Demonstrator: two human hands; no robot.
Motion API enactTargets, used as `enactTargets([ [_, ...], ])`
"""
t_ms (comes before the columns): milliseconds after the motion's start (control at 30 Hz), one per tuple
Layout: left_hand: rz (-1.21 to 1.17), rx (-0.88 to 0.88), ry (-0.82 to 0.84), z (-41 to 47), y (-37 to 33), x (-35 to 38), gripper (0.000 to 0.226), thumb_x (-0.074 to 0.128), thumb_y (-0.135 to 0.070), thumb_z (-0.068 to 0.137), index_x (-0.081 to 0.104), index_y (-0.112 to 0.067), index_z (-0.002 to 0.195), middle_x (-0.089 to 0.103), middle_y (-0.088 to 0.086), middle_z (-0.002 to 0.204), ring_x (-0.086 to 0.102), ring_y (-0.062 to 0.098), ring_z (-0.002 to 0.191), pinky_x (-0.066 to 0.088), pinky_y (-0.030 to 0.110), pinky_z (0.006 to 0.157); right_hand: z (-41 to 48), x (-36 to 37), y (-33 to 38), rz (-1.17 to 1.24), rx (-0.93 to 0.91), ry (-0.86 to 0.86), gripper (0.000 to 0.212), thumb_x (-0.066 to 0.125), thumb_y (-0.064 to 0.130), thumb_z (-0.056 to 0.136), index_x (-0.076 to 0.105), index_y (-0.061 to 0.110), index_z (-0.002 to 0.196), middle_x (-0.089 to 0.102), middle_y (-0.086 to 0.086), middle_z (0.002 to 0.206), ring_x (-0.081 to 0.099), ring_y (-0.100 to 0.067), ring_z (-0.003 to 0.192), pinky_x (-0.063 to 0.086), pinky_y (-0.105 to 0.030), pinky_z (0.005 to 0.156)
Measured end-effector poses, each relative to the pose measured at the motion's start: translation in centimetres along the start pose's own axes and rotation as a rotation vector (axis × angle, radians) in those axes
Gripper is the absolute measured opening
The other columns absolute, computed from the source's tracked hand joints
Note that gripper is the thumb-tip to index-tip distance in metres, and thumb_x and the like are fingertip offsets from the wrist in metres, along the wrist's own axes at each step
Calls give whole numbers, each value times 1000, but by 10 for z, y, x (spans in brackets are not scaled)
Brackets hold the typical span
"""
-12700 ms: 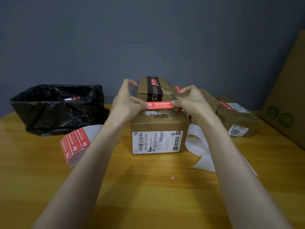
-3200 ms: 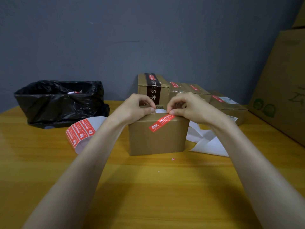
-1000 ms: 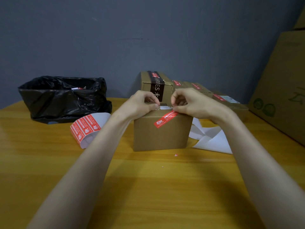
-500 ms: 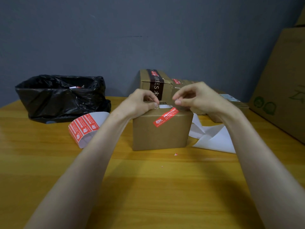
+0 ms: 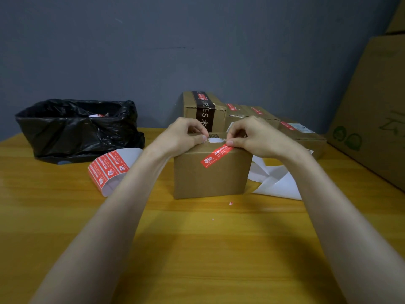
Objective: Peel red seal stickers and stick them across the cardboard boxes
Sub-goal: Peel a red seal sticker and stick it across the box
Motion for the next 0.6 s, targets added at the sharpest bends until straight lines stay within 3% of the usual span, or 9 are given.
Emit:
enactTargets([
  [167,-17,-17,39,0,1,1,15,58,-33,89,63,-21,97,58,-8,103,53,6,99,42,15,73,-3,-3,1,128,52,12,11,55,18,93,64,15,88,65,-4,103,59,-19,99,47,-39,92],
  [300,3,-69,41,2,4,3,30,64,-46,81,60,-23,100,57,-8,110,53,8,102,45,24,79,-4,-6,4,209,71,30,9,61,20,89,64,12,87,66,-10,100,60,-25,98,49,-43,90],
  [367,12,-73,42,3,5,3,31,66,-46,79,59,-24,99,57,-7,111,54,8,100,46,22,76,-7,-7,6,271,75,45,9,68,20,84,63,12,81,66,-14,100,61,-28,99,50,-45,89],
  [500,1,-76,27,4,5,4,29,68,-45,78,59,-24,96,57,-7,111,53,9,102,42,18,72,-10,-12,5,365,73,80,17,73,11,78,59,13,69,67,-15,93,64,-25,91,53,-38,84],
  [600,-6,-77,38,4,5,4,28,68,-43,78,59,-24,96,57,-7,109,53,9,101,42,18,71,-10,-14,3,432,50,134,20,75,4,73,59,11,62,65,-5,75,62,-10,75,55,-25,74],
])
Point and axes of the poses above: each hand's wrist, its own z-axis towards the middle knuckle, its own x-axis out of the palm, y = z × x, the point moved 2 cm from there along z, towards the middle knuckle
